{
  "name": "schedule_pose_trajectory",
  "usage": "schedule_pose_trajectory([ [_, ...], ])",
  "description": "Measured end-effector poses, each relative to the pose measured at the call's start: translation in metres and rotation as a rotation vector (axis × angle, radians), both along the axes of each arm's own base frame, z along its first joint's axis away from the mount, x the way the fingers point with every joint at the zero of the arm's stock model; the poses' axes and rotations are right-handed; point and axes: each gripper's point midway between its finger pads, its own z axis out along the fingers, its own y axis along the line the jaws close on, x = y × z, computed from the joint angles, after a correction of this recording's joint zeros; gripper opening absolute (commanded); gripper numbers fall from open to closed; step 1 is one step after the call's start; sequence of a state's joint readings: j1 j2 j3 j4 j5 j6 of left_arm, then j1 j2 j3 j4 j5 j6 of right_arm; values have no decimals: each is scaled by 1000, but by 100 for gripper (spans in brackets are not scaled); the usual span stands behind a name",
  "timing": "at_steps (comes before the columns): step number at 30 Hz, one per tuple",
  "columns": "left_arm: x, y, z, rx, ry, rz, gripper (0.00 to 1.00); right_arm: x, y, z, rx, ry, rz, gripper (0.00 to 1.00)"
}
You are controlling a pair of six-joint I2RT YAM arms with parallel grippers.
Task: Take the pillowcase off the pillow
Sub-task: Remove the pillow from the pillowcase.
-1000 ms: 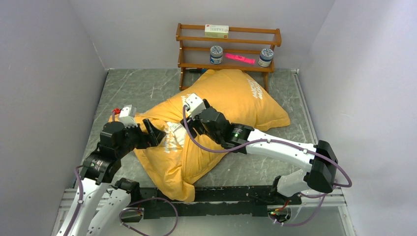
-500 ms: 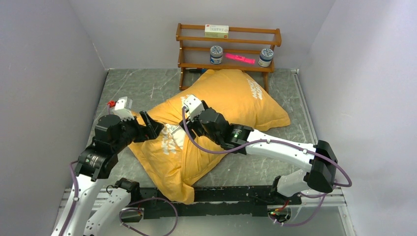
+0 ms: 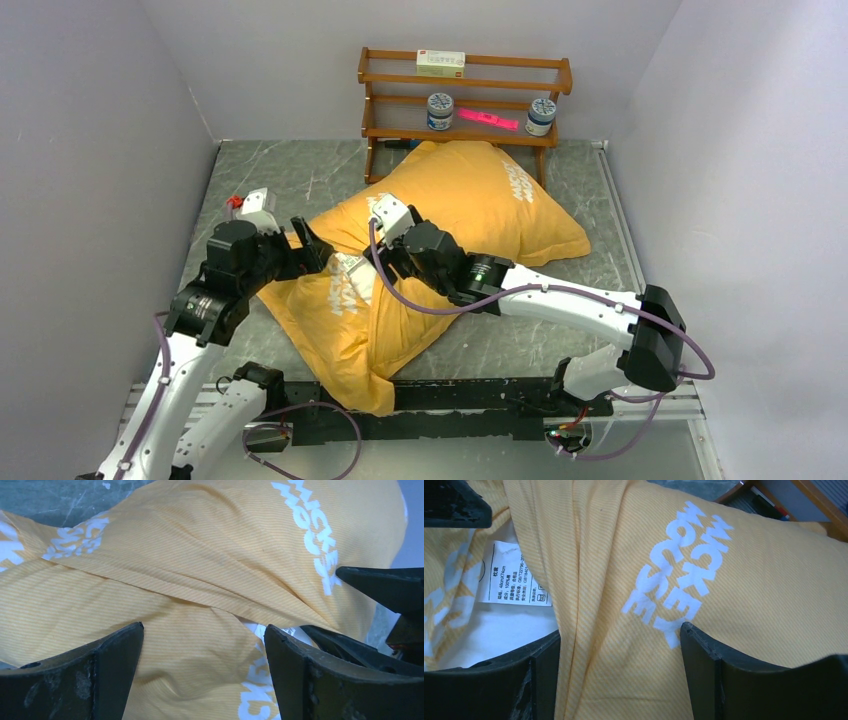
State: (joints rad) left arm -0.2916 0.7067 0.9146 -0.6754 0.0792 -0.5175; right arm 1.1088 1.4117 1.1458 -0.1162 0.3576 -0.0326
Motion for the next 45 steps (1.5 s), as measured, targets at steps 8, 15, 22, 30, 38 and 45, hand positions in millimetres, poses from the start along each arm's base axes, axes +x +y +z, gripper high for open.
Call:
schedule_pose_trajectory([
  [8,10,2,-18,80,45,-14,93,1,3,-2,2,-1,2,74],
  [15,10,2,-25,121,52,-16,83,1,2,-2,1,-3,-2,74],
  [22,4,25,-40,165,57,98,64,3,1,-6,-7,-2,-36,74],
  [30,-6,45,-59,93,80,286,53,8,-5,-6,22,12,-85,74],
  [38,-19,80,-79,68,187,592,42,17,-20,-6,78,36,-140,74],
  [45,-17,86,-108,44,320,769,41,22,-26,-10,105,63,-152,74],
])
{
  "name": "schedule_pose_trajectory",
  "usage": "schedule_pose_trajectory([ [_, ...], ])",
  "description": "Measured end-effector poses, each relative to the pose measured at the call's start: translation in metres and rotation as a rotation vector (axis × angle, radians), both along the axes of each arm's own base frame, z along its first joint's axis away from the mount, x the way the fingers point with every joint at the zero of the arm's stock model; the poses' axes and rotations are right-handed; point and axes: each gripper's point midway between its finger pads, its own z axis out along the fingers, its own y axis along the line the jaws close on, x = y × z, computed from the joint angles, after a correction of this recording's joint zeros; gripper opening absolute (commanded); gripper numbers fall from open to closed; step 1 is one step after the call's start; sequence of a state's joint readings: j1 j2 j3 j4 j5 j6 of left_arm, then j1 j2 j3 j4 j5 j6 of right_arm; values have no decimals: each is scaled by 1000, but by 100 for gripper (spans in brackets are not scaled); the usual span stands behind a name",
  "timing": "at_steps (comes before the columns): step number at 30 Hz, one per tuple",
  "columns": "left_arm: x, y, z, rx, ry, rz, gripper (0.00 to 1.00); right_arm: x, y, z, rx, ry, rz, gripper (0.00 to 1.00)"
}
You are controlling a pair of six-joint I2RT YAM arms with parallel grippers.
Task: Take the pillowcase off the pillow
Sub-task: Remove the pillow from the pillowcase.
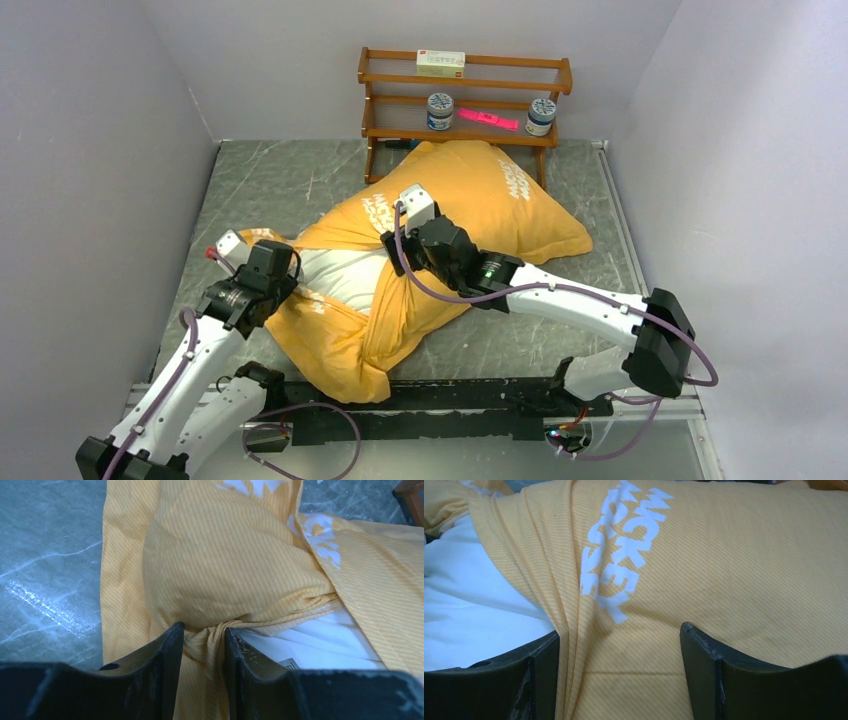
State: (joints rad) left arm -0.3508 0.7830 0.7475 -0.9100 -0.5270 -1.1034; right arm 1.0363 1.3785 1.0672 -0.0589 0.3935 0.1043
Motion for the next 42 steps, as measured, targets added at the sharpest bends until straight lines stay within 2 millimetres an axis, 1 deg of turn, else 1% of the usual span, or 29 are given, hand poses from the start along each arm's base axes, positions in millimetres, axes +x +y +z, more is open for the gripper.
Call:
schedule_pose_trajectory([
  [4,2,-2,-4,-7,-20,-14,42,-4,-1,1,13,10,46,77],
  [6,3,-4,-6,-3,-36,-48,43,-7,0,3,22,18,83,78],
  [10,6,-9,-8,23,-43,-131,43,-15,5,4,33,40,160,84],
  [12,7,-8,-6,42,-45,-158,44,-20,7,6,35,56,200,85],
  [18,7,-4,-2,89,-56,-196,47,-40,12,24,69,110,361,87],
  [20,6,-3,0,97,-64,-199,52,-41,10,32,81,114,386,88],
  [22,5,-1,1,106,-67,-198,56,-39,4,37,89,117,383,88],
  [24,4,1,4,112,-78,-197,59,-28,-12,39,89,120,337,89],
  [26,3,2,8,118,-93,-200,62,-11,-33,42,93,122,259,89],
  [29,1,4,15,129,-125,-214,65,23,-76,40,89,128,91,89],
  [30,1,4,18,130,-137,-217,65,32,-87,39,89,129,50,89],
  [31,1,4,21,131,-154,-219,65,44,-105,38,86,131,-16,89],
  [32,2,4,24,130,-168,-221,65,52,-118,37,83,131,-62,89],
  [33,2,4,26,129,-179,-222,65,65,-139,35,83,133,-128,89],
  [34,3,3,27,129,-188,-224,65,71,-151,34,85,136,-165,90],
  [35,4,3,27,129,-192,-227,65,81,-170,33,90,140,-220,91],
  [37,5,2,26,128,-194,-234,65,98,-199,30,106,154,-299,93],
  [39,6,0,23,126,-195,-239,65,112,-223,25,122,175,-362,96],
  [41,7,-1,22,125,-197,-245,66,122,-238,13,133,208,-400,97],
  [42,7,-1,22,125,-199,-246,66,125,-242,8,139,225,-409,98],
])
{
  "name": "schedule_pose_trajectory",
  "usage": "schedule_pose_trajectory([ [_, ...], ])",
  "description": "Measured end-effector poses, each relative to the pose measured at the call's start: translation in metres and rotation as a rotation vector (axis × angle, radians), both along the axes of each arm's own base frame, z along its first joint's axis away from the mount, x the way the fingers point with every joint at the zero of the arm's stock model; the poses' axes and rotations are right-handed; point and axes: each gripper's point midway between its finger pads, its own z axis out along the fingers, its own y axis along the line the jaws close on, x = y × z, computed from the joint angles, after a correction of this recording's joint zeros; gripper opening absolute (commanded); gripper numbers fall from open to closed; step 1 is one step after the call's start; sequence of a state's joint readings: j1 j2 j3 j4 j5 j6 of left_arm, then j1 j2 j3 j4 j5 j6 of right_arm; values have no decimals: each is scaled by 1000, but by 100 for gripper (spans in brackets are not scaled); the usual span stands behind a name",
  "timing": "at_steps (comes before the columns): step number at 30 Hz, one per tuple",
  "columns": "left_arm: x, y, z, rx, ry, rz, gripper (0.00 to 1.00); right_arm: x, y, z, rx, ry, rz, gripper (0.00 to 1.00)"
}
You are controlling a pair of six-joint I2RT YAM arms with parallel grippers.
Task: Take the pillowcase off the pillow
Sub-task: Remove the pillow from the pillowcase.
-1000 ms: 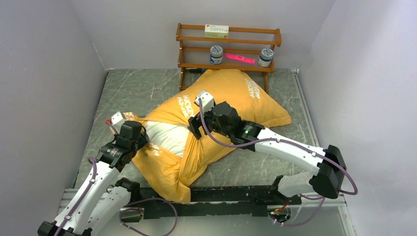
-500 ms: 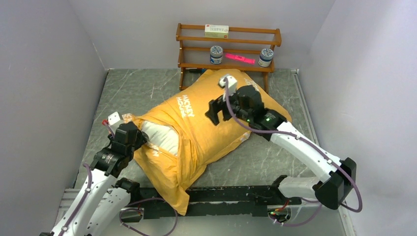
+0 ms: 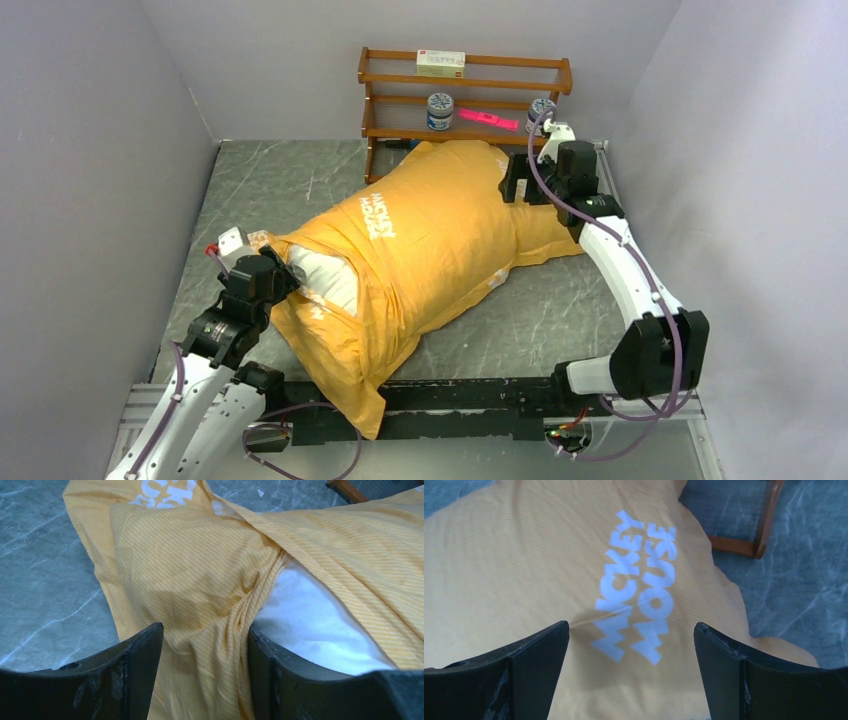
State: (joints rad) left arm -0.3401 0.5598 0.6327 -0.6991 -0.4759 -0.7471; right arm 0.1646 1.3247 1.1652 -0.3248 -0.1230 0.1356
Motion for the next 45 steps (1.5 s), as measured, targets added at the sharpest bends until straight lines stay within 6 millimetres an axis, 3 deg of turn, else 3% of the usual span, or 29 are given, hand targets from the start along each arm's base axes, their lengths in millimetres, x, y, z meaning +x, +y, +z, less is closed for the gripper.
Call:
schedule_pose_trajectory([
  [6,2,-2,-1,-5,-7,-9,65,24,-11,-40,70,102,18,99],
  [9,3,-3,-1,-6,-12,-12,65,31,0,-56,112,140,83,89],
  [12,3,-3,-2,-6,-13,-12,64,32,14,-66,161,164,161,66],
  [15,4,-4,-3,-7,-15,-14,63,29,24,-62,201,153,230,28],
  [16,4,-4,-2,-8,-16,-16,63,28,27,-61,211,149,244,9],
  [17,5,-4,-2,-9,-18,-18,63,27,29,-58,220,139,261,0],
  [24,5,-6,-4,-1,-12,-38,61,13,33,-24,195,68,269,0],
  [33,11,-19,-5,-6,-2,-111,61,-24,2,20,62,20,72,0],
  [40,18,-44,-1,-53,-19,-239,61,-36,-36,18,-55,41,-124,0],
  [45,19,-60,4,-95,-33,-315,62,-35,-65,1,-142,41,-276,0],
])
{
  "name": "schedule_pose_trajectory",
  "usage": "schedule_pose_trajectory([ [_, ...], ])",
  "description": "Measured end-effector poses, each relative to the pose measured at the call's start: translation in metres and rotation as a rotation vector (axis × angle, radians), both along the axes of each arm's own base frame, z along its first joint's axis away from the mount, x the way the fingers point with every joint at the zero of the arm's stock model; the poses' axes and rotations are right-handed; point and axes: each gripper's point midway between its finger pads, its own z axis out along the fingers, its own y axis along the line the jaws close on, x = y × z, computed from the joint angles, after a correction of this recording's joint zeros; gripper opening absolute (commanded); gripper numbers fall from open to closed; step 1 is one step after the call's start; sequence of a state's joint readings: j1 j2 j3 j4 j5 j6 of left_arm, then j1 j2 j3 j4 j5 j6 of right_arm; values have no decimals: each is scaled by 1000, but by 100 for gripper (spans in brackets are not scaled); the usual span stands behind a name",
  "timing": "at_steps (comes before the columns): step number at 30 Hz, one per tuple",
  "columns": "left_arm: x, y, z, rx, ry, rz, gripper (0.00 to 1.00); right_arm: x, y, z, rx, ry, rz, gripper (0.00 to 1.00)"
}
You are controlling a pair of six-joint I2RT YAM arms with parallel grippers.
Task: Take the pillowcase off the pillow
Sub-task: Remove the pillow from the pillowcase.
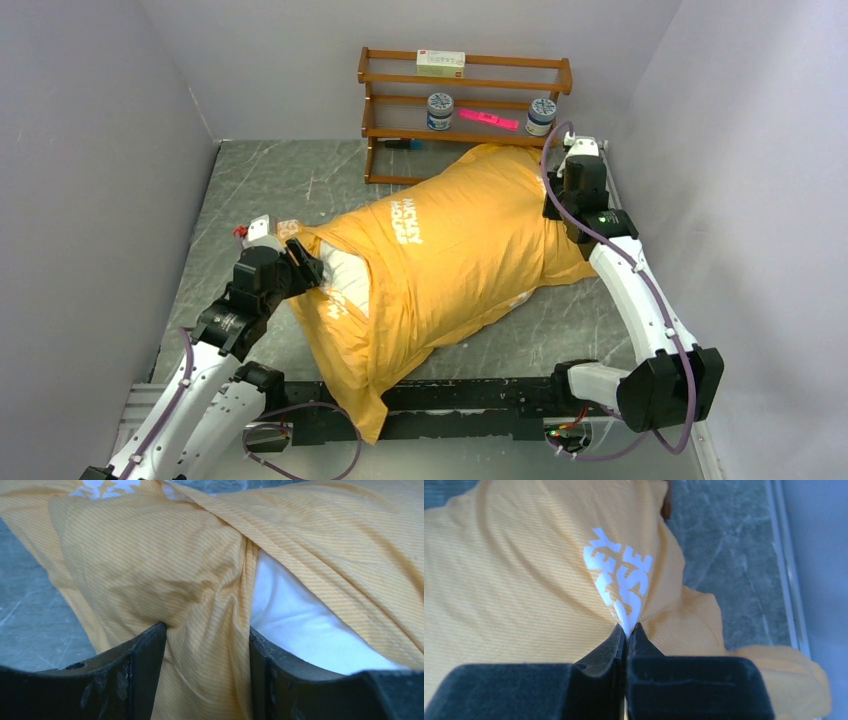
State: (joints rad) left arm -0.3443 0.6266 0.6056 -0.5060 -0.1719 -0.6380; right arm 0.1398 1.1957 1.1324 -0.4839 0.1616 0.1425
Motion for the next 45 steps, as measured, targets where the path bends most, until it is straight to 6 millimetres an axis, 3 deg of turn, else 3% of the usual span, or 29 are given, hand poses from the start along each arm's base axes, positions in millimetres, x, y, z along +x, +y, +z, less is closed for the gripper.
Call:
schedule_pose_trajectory([
  [5,1,-9,4,-22,-14,-42,63,-1,-16,-9,-48,4,-83,1],
  [10,0,-8,3,-5,-15,-53,64,5,-17,-3,-51,-41,-80,39],
  [13,-1,-5,1,17,-8,-52,64,9,-18,14,-63,-113,-75,54],
  [16,-1,-4,1,30,-12,-53,64,7,0,31,-86,-170,-26,65],
  [21,-1,-3,1,47,-16,-63,64,-4,71,49,-102,-213,179,74],
  [26,-1,-3,1,51,-16,-65,63,-28,153,75,-85,-279,412,78],
  [29,-1,-3,1,51,-17,-65,63,-42,200,79,-76,-295,530,81],
  [38,0,-3,2,52,-20,-67,63,-88,338,50,-119,-256,837,87],
  [42,0,-3,1,52,-20,-67,62,-98,378,37,-144,-236,914,88],
  [45,0,-3,2,51,-23,-67,62,-99,398,34,-154,-222,946,88],
])
